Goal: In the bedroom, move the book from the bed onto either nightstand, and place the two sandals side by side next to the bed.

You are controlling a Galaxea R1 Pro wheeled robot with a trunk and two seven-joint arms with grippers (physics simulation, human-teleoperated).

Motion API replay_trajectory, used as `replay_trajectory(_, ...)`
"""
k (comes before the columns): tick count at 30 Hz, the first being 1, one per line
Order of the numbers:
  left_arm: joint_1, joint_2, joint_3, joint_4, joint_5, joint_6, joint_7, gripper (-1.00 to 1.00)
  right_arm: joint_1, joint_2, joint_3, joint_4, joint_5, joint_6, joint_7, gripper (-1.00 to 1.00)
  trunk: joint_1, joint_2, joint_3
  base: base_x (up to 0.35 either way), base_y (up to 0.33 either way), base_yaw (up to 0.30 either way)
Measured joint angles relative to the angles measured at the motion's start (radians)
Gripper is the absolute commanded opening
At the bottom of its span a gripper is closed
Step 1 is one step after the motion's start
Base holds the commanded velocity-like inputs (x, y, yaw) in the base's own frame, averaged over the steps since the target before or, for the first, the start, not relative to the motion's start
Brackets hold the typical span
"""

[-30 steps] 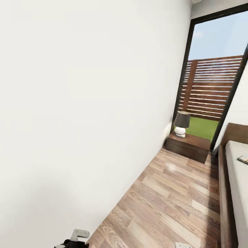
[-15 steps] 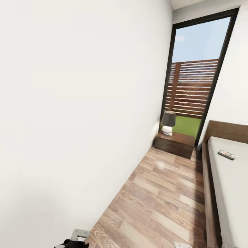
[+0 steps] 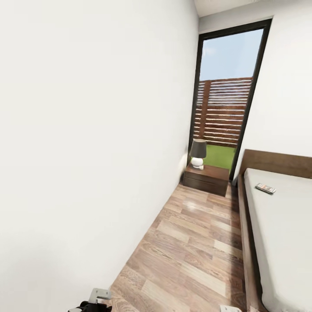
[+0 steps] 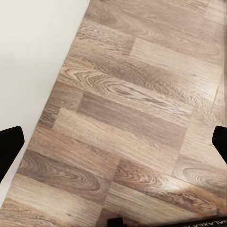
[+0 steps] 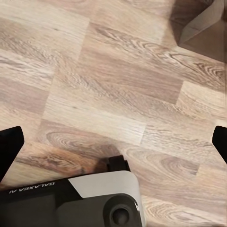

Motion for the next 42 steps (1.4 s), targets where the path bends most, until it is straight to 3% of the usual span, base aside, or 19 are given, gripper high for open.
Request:
replay_trajectory(16,0.001,0.0,0.0,-0.001,0.0,-0.015,0.003,1.0,0.0,0.0,0.0,0.0,0.0,0.0,0.001,1.0,0.0,0.0,0.001,0.0,0.0,-0.125)
replay_trajectory(42,-0.016,-0.001,0.005,0.013,-0.001,-0.022,-0.001,1.0,0.003,-0.002,0.004,-0.003,-0.002,0.007,0.001,1.0,0.0,0.0,0.001,0.0,0.0,-0.01)
